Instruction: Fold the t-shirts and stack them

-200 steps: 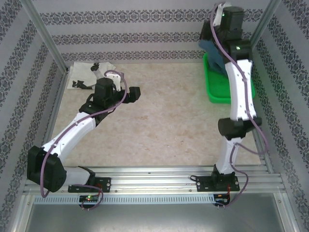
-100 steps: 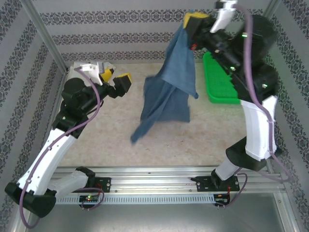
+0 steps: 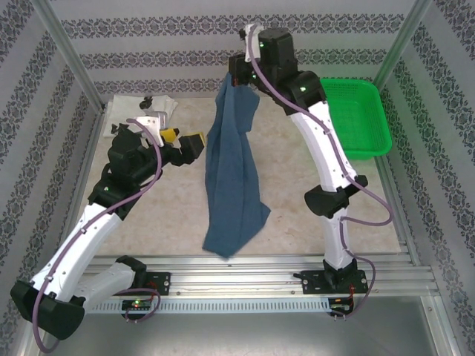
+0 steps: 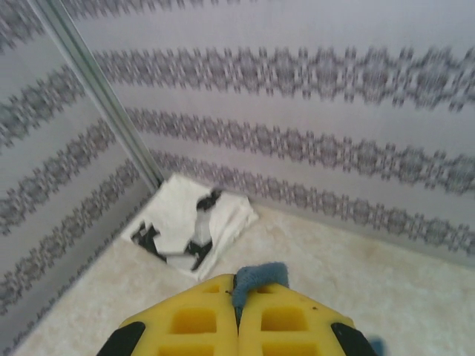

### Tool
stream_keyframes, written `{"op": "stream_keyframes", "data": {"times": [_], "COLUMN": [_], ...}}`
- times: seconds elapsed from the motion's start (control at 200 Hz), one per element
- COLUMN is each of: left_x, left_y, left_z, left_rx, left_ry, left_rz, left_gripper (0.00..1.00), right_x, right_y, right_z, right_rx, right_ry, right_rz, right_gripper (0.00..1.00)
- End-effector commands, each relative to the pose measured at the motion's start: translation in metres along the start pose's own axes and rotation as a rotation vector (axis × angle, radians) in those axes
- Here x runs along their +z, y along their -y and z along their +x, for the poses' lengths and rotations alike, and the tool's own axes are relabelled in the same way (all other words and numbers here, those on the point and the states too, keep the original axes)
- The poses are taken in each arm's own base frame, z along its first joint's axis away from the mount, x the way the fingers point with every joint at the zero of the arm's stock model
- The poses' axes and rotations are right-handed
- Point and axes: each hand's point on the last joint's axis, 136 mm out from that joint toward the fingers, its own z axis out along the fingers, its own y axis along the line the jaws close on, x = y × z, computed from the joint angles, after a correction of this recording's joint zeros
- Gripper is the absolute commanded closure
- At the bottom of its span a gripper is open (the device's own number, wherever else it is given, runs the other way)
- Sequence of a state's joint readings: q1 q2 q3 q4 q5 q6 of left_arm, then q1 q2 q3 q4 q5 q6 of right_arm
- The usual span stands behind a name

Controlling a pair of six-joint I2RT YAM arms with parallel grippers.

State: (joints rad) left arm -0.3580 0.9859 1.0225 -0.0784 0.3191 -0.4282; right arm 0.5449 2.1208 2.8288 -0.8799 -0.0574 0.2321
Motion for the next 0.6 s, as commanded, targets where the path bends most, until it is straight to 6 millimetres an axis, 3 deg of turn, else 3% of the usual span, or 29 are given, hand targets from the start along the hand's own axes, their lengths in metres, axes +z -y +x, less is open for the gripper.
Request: {"op": "stream_keyframes", "data": {"times": [0.0,0.13,0.205,0.285,0.39,0.6], "left_x": [-0.001,0.003,0.005,0.004,0.000,-0.042], "left_y": [0.014,0.019,0.016,0.007,-0.015,-0.078], "left_z": [-0.030,-0.037,-0.032,-0.020,0.010,0.083], "left_rx": [0.001,-0.010,-0.025,-0.038,-0.064,-0.106], "left_ry": [0.065,0.085,0.083,0.074,0.028,-0.042], "left_rz": [0.048,0.072,0.073,0.043,-0.035,-0.312], "left_gripper": [0.00,0.00,0.00,0.00,0.00,0.00], "right_x": [-0.081,-0.108,-0.105,-0.086,-0.040,0.080], "right_y": [-0.010,-0.029,-0.044,-0.065,-0.095,-0.144], "right_z": [-0.080,-0.092,-0.078,-0.049,0.007,0.168], "right_rx": [-0.037,-0.083,-0.107,-0.118,-0.122,-0.022], "right_ry": [0.254,0.307,0.254,0.161,0.007,-0.327], "right_rz": [-0.007,-0.043,-0.076,-0.140,-0.202,-0.232], "right_gripper": [1.00,1.00,1.00,1.00,1.00,1.00]}}
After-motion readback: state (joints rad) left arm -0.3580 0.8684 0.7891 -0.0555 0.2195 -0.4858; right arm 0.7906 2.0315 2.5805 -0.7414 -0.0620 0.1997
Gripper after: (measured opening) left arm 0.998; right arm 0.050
